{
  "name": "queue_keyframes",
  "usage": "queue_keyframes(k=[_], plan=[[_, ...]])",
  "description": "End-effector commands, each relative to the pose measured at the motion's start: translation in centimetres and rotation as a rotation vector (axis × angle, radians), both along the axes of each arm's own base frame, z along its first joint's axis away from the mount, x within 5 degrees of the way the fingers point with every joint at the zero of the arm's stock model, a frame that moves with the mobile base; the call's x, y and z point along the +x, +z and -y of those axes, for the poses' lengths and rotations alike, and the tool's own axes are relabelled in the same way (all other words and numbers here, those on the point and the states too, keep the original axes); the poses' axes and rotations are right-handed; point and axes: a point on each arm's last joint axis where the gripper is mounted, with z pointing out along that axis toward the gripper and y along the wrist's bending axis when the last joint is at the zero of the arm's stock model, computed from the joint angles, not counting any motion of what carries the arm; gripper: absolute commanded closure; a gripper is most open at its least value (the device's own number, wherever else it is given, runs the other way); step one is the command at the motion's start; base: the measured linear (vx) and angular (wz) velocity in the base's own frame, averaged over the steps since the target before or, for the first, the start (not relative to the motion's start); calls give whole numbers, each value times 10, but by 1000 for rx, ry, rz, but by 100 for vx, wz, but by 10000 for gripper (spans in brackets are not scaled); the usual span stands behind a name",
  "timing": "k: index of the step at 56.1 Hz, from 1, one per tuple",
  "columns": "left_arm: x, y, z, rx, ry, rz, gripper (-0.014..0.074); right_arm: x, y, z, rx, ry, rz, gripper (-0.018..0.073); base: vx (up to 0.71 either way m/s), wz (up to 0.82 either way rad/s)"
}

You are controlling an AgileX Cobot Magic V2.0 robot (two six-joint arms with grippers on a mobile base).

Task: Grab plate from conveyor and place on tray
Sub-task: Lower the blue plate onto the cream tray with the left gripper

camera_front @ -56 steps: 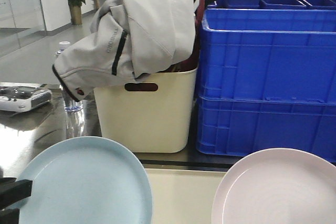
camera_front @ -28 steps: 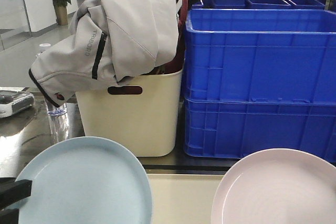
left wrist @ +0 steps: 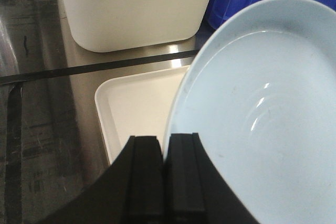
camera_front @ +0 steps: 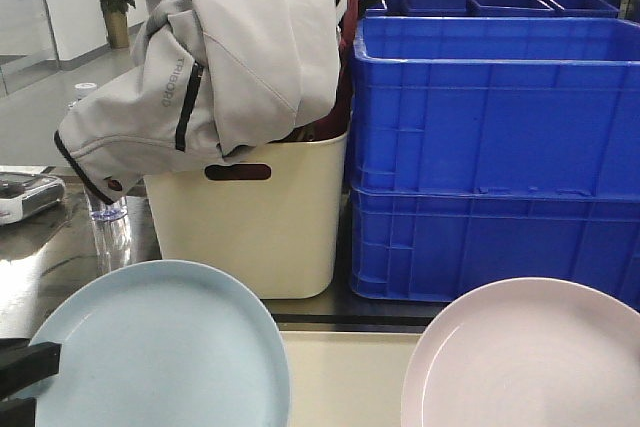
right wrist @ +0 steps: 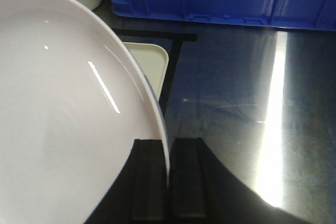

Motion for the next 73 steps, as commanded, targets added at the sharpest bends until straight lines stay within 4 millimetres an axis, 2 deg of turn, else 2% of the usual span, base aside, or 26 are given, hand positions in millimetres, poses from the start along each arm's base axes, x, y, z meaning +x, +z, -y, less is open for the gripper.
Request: queue_keyframes(k=[1,16,22,30,38,45,52,73], plan=[[1,19,0,-59,18,108,594,3,15,-1,48,-9,99,568,0,0],[-1,14,1,-46,5,55,594,3,16,-4,95,1,95,568,0,0],[6,10,5,-99,4,18,594,3,16,-4,95,1,95,568,0,0],[38,-7,22,-157,-32,-41,594,3,16,-4,97,-1,98,568,0,0],[77,-43,40,-175,-53,-145,594,3,16,-4,99,-2,95,568,0,0],[98,-67,49,-220,-42,-206,585,3,16,-4,101,-3,92,568,0,0],[106,-78,56,-225,-94,-226,526,2,15,-4,106,-5,82,568,0,0],[106,-76,61,-260,-140,-206,209,1,14,-4,103,-2,64,568,0,0]])
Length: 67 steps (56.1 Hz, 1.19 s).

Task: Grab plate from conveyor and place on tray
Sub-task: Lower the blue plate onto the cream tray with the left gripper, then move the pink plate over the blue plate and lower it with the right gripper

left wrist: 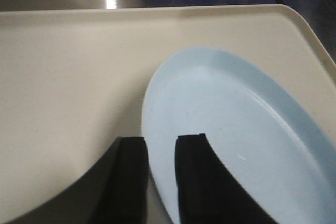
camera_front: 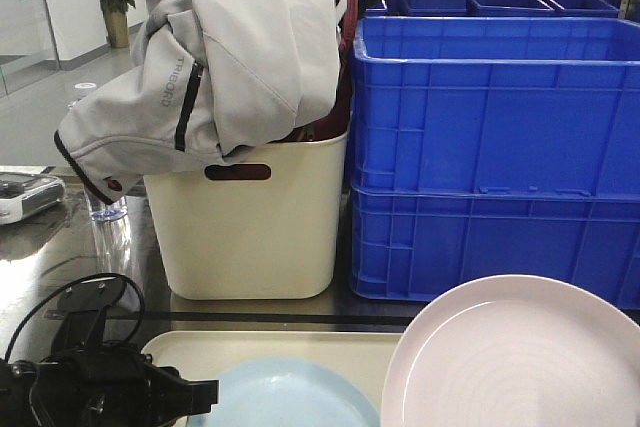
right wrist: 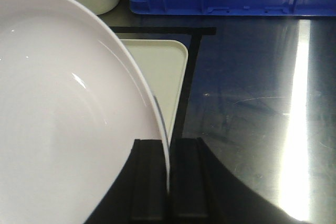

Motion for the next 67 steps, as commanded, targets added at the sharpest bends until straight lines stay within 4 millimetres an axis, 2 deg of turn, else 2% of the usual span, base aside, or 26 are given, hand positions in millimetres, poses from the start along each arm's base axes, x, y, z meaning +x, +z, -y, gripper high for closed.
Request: queue_keyframes(k=[1,6,10,17,20,22,23,24,33,37,43,51,57,67], plan=[[0,21,2,-51,13,59,201,3,14,0,32,-15,89,568,0,0],[-2,25,0,-51,21,76,204,3,15,-1,49,-13,94,568,0,0],[-5,33,-2,-50,32,111,254,3,16,-2,66,-11,102,568,0,0],[-16,58,-13,-41,100,226,493,12,16,-7,146,-6,89,568,0,0],[-24,75,-22,-40,160,315,606,19,14,-11,189,0,64,568,0,0],[-28,84,-27,-42,197,360,605,25,11,-13,218,3,40,568,0,0],[-37,98,-33,-53,237,427,605,36,7,-17,250,11,10,568,0,0],[-42,104,-36,-61,246,452,604,39,6,-18,258,13,5,568,0,0],[-76,134,-48,-67,253,608,602,84,-15,-34,367,66,-82,568,0,0],[-89,137,-52,-71,258,643,600,104,-28,-41,418,95,-127,568,0,0],[-102,131,-59,-67,288,664,599,131,-49,-50,493,114,-187,568,0,0],[-108,118,-61,-58,283,641,596,157,-79,-69,517,147,-244,568,0,0],[-107,113,-60,-53,278,628,596,167,-89,-86,478,162,-246,568,0,0],[-107,113,-61,-69,288,620,596,177,-88,-105,452,207,-232,563,0,0]])
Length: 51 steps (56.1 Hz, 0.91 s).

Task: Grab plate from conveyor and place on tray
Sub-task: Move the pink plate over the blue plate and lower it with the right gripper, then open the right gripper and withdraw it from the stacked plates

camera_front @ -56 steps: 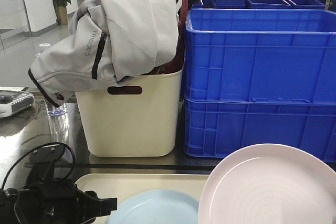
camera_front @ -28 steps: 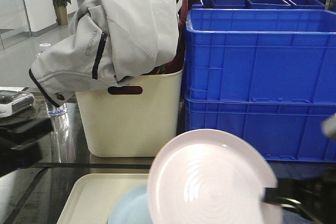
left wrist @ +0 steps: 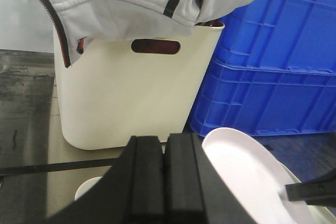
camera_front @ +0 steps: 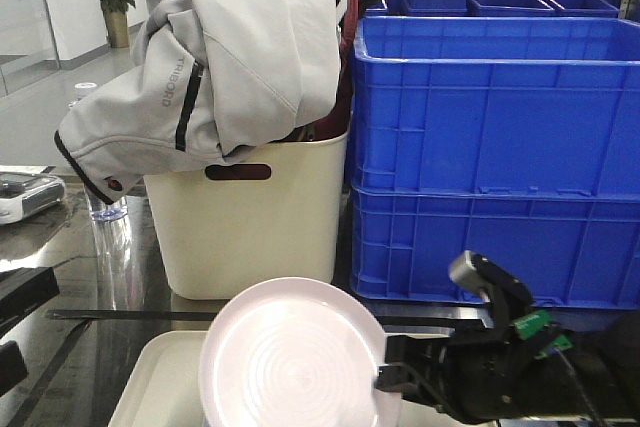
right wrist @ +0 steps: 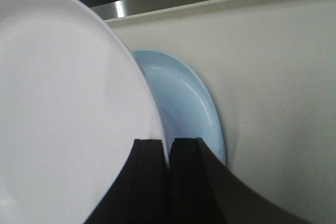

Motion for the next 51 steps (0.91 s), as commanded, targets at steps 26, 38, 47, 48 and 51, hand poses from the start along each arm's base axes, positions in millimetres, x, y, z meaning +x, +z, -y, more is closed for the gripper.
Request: queue_keyframes(k=[26,38,47,48,51], plan=[[-2,13,-3,-42,26,39,596,3,23,-1,-72,57,146,205,0,0],[-2,13,-3,-40,26,40,596,8,37,-1,-115,78,222,78,0,0],[-2,12,-2,20,11,51,596,-1,81,7,-217,116,410,124,0,0],[-3,11,-1,36,2,52,596,-4,88,9,-236,117,437,146,0,0],[-3,10,0,75,-20,51,596,-14,105,17,-280,99,491,240,0,0]])
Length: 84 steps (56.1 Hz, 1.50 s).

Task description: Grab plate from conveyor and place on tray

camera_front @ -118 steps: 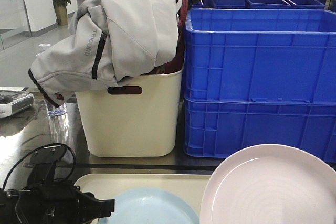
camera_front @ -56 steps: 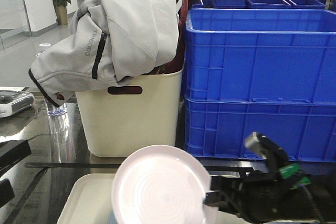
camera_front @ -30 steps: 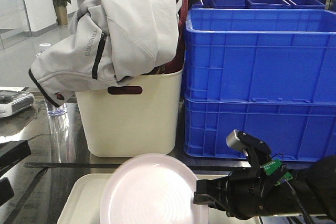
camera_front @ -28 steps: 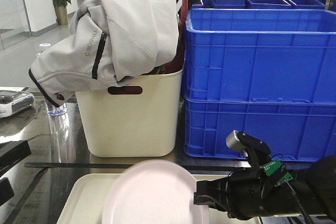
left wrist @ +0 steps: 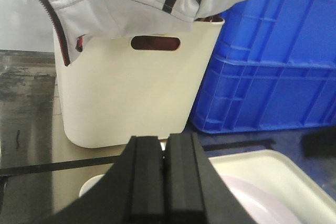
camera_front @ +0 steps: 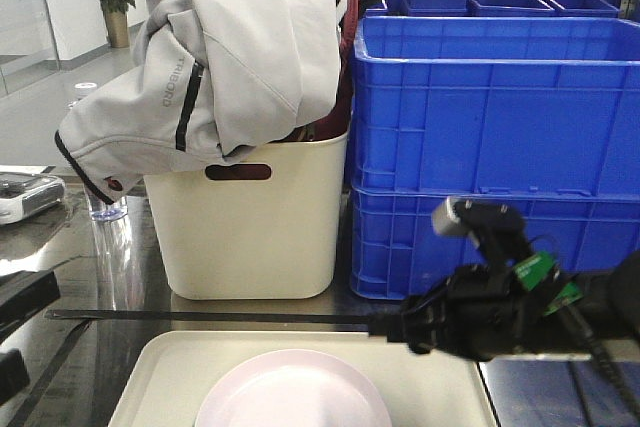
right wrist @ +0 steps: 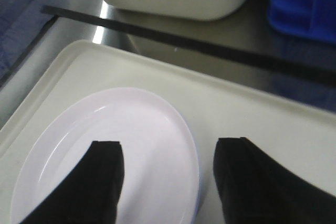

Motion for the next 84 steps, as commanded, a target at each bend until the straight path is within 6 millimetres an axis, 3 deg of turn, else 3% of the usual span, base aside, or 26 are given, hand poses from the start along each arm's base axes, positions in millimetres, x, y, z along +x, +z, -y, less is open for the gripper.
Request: queue_keyframes(k=[1,6,8,17,25,32,41,75,84], plan=[[-3,11,0,35,-10,46,596,-18,49,15,-22,-41,172,281,0,0],[-5,5,2,81,-50,20,596,-42,72,37,-88,-121,229,531,0,0],[-5,1,3,88,-51,7,596,-51,78,45,-116,-148,241,576,0,0],[-6,-20,2,117,-57,-85,596,-106,93,75,-226,-258,337,571,0,0],[-9,-41,4,147,-89,-188,596,-155,71,89,-190,-304,478,570,0,0],[-11,-52,3,179,-93,-215,596,-176,49,95,-136,-336,563,569,0,0],[-11,-53,3,179,-99,-224,596,-188,33,98,-97,-348,585,568,0,0],[-12,-55,4,181,-108,-235,596,-191,31,98,-97,-344,573,568,0,0],[-34,-52,-10,287,-59,-87,595,-191,31,98,-97,-344,573,568,0,0]])
